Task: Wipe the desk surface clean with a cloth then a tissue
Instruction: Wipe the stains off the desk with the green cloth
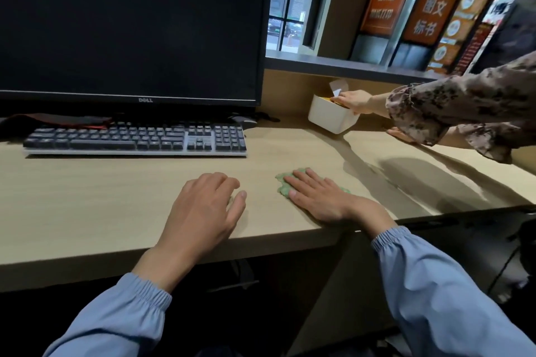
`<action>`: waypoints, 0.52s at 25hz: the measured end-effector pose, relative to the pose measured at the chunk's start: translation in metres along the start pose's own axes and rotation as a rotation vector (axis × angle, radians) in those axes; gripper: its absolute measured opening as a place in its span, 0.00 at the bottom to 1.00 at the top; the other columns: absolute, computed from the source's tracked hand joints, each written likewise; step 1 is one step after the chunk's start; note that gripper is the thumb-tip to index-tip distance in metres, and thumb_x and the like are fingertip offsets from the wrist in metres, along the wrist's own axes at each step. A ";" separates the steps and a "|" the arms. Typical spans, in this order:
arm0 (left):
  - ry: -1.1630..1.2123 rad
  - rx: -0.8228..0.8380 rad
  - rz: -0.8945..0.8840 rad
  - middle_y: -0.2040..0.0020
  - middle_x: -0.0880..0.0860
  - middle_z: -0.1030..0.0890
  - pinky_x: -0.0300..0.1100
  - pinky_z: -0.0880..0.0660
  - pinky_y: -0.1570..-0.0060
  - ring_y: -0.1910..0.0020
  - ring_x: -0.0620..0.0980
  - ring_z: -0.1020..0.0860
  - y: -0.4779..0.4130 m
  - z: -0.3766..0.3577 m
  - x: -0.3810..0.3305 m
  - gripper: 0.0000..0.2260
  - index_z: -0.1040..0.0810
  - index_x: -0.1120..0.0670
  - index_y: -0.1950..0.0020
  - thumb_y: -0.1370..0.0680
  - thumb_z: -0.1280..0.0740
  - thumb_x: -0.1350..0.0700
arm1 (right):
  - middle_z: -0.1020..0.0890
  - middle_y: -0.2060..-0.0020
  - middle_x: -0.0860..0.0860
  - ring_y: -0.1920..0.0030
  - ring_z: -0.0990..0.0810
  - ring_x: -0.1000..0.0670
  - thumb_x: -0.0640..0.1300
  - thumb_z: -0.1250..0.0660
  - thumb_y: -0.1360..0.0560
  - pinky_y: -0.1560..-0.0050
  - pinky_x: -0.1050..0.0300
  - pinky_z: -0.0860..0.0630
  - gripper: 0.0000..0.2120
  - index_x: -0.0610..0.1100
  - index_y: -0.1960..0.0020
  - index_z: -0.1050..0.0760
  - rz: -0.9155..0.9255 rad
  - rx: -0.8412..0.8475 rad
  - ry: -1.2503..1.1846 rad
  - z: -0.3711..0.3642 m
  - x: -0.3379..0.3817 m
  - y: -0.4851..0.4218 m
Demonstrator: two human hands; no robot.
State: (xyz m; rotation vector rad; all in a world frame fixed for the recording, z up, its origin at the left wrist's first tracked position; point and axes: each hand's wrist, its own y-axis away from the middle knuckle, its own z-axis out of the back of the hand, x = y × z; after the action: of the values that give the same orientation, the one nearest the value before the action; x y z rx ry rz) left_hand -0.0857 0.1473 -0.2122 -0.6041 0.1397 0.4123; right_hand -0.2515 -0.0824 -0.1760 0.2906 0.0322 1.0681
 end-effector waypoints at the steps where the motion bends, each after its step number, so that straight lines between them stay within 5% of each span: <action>1: 0.020 0.006 0.014 0.43 0.47 0.19 0.49 0.29 0.41 0.42 0.50 0.23 0.000 -0.001 0.002 0.15 0.20 0.51 0.39 0.15 0.41 0.45 | 0.60 0.19 0.56 0.20 0.66 0.51 0.66 0.60 0.17 0.21 0.42 0.62 0.30 0.59 0.18 0.60 -0.007 0.009 0.002 0.005 -0.002 -0.012; 13: 0.072 -0.046 0.140 0.41 0.45 0.21 0.48 0.30 0.38 0.38 0.48 0.26 0.004 -0.007 0.008 0.18 0.21 0.51 0.36 0.19 0.42 0.44 | 0.55 0.18 0.51 0.19 0.59 0.44 0.65 0.60 0.17 0.23 0.34 0.56 0.30 0.56 0.18 0.57 -0.137 0.047 0.035 0.064 -0.031 -0.185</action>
State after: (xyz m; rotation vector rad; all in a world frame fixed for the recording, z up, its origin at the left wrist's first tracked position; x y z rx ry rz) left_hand -0.0800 0.1485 -0.2220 -0.6566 0.2433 0.5302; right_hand -0.0971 -0.2063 -0.1645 0.3077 0.1077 0.9372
